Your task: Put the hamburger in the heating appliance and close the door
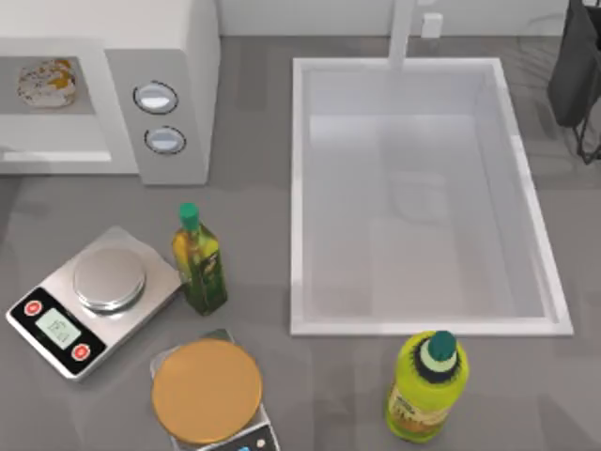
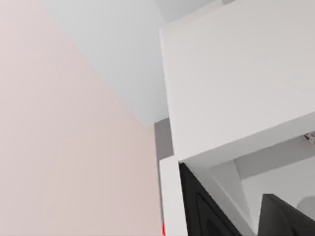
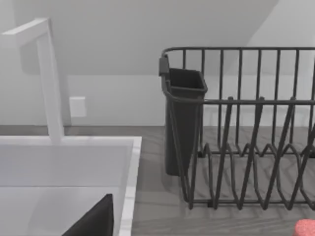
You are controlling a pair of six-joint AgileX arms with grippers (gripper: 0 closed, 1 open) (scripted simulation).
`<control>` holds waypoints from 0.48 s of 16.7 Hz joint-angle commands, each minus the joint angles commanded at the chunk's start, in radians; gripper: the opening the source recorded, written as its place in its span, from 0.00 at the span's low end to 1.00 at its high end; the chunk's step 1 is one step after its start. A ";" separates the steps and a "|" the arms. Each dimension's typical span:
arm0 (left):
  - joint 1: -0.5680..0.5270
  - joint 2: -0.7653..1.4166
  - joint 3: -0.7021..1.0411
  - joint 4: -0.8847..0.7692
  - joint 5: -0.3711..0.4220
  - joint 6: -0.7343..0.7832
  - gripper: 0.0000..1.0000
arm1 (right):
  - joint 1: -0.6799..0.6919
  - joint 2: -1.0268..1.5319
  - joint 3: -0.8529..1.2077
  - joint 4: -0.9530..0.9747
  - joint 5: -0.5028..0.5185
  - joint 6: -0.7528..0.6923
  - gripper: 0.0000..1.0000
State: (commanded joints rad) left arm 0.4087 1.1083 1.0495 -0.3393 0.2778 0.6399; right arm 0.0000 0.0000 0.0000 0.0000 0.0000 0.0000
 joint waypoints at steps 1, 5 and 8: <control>0.078 0.081 0.048 -0.052 0.056 0.038 0.00 | 0.000 0.000 0.000 0.000 0.000 0.000 1.00; 0.366 0.378 0.212 -0.245 0.245 0.169 0.00 | 0.000 0.000 0.000 0.000 0.000 0.000 1.00; 0.533 0.548 0.296 -0.355 0.341 0.241 0.00 | 0.000 0.000 0.000 0.000 0.000 0.000 1.00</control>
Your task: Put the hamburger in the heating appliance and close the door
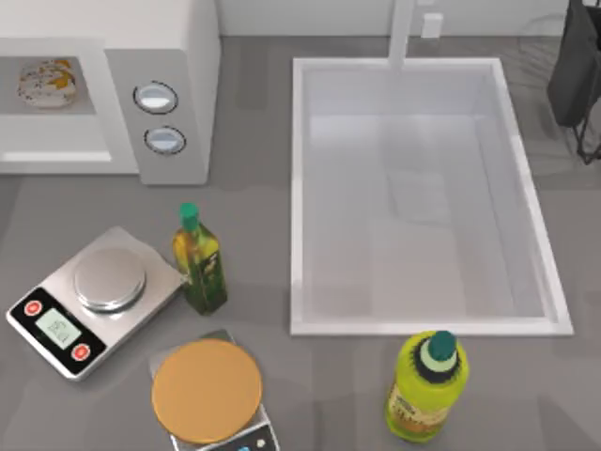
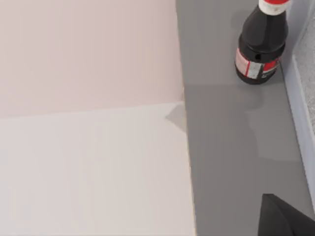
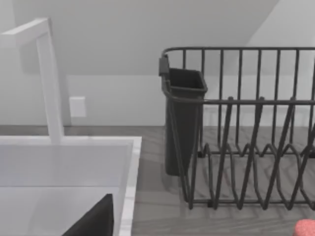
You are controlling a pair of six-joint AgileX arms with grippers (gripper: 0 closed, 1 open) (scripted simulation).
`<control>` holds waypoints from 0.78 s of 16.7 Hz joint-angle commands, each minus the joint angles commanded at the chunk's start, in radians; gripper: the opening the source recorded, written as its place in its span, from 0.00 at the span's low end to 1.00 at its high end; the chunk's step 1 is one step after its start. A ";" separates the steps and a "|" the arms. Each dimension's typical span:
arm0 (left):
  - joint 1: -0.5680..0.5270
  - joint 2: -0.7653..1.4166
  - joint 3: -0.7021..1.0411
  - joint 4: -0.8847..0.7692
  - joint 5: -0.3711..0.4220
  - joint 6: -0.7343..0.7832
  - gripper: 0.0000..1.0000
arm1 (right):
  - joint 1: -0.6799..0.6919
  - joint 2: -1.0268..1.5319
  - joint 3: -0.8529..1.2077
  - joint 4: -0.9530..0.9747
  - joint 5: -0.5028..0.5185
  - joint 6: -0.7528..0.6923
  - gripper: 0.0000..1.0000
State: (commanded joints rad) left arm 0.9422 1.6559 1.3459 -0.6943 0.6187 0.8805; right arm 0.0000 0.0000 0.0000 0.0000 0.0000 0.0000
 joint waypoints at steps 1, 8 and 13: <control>0.042 0.041 0.020 -0.027 0.022 0.018 0.00 | 0.000 0.000 0.000 0.000 0.000 0.000 1.00; 0.110 0.108 0.053 -0.072 0.054 0.046 0.00 | 0.000 0.000 0.000 0.000 0.000 0.000 1.00; 0.108 0.133 0.003 -0.013 0.054 0.047 0.00 | 0.000 0.000 0.000 0.000 0.000 0.000 1.00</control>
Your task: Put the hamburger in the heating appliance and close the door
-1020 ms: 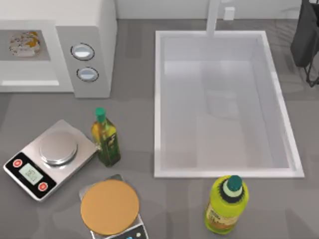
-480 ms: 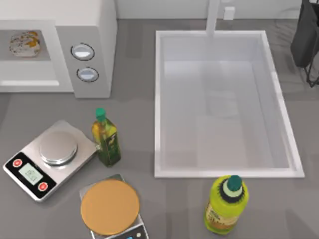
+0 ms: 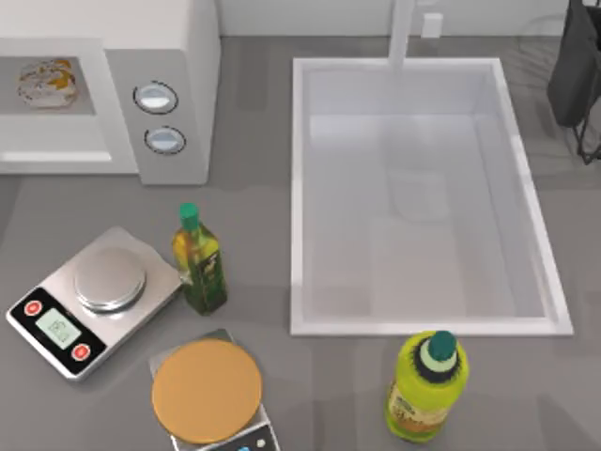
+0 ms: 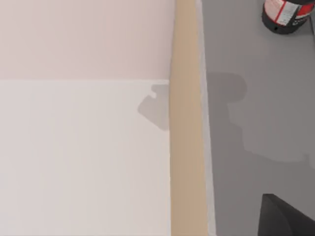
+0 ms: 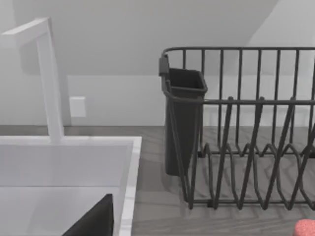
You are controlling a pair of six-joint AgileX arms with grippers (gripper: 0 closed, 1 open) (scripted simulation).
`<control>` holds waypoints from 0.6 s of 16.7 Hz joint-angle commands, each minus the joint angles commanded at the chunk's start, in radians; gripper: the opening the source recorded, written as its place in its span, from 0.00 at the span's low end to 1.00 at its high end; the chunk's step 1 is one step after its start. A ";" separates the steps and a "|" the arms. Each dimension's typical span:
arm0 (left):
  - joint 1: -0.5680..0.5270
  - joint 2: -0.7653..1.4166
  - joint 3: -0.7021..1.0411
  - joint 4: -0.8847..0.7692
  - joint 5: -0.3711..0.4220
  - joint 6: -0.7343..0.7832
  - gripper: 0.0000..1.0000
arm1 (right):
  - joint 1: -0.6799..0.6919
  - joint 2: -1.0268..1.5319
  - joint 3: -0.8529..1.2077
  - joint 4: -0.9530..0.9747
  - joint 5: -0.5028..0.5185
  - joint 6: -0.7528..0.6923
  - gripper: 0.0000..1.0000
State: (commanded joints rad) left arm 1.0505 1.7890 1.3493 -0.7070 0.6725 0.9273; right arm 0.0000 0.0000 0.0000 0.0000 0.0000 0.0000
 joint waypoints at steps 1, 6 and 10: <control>0.000 0.008 -0.023 0.034 0.000 0.001 0.00 | 0.000 0.000 0.000 0.000 0.000 0.000 1.00; 0.004 0.051 -0.113 0.183 0.001 0.002 0.00 | 0.000 0.000 0.000 0.000 0.000 0.000 1.00; 0.005 0.087 -0.204 0.307 0.003 0.004 0.00 | 0.000 0.000 0.000 0.000 0.000 0.000 1.00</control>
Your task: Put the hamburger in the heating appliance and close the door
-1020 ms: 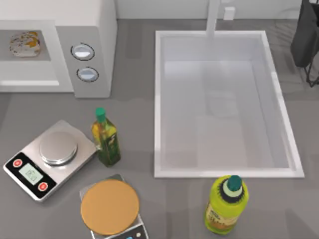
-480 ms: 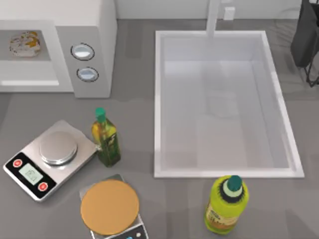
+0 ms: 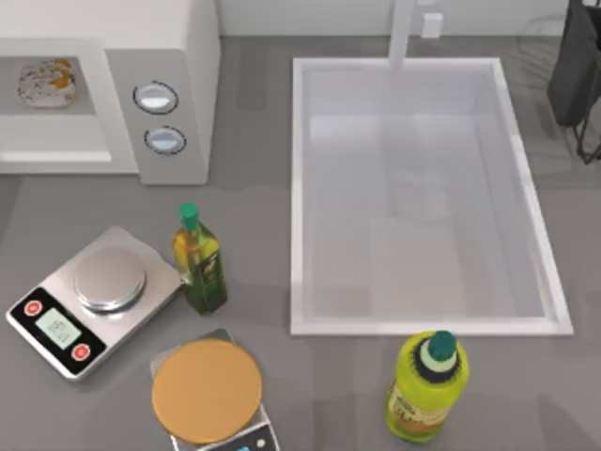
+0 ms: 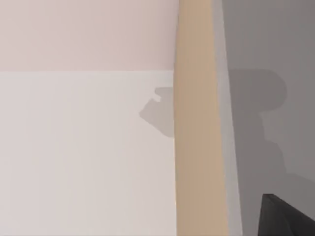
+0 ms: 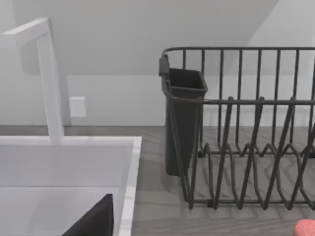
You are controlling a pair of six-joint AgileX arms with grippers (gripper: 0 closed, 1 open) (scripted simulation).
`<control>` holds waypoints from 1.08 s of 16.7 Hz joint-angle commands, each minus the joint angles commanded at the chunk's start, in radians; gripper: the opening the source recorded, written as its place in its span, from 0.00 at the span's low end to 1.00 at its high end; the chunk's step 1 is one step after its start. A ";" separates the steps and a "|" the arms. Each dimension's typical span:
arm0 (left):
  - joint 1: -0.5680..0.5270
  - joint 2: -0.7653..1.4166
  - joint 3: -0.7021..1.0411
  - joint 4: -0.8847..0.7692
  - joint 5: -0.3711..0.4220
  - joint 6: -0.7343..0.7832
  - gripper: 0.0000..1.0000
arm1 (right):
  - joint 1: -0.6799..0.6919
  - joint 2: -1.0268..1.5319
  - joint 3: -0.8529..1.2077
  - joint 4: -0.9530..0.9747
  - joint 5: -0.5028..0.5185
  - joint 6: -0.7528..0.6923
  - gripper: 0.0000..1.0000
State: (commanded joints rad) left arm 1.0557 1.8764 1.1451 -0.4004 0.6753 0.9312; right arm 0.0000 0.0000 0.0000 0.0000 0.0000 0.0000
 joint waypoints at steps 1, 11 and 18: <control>-0.001 0.006 -0.010 0.013 0.000 0.000 0.00 | 0.000 0.000 0.000 0.000 0.000 0.000 1.00; -0.084 -0.136 -0.175 0.096 -0.039 -0.087 0.00 | 0.000 0.000 0.000 0.000 0.000 0.000 1.00; -0.175 -0.309 -0.396 0.199 -0.084 -0.190 0.00 | 0.000 0.000 0.000 0.000 0.000 0.000 1.00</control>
State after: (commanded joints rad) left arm 0.8808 1.5678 0.7491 -0.2010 0.5913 0.7414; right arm 0.0000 0.0000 0.0000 0.0000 0.0000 0.0000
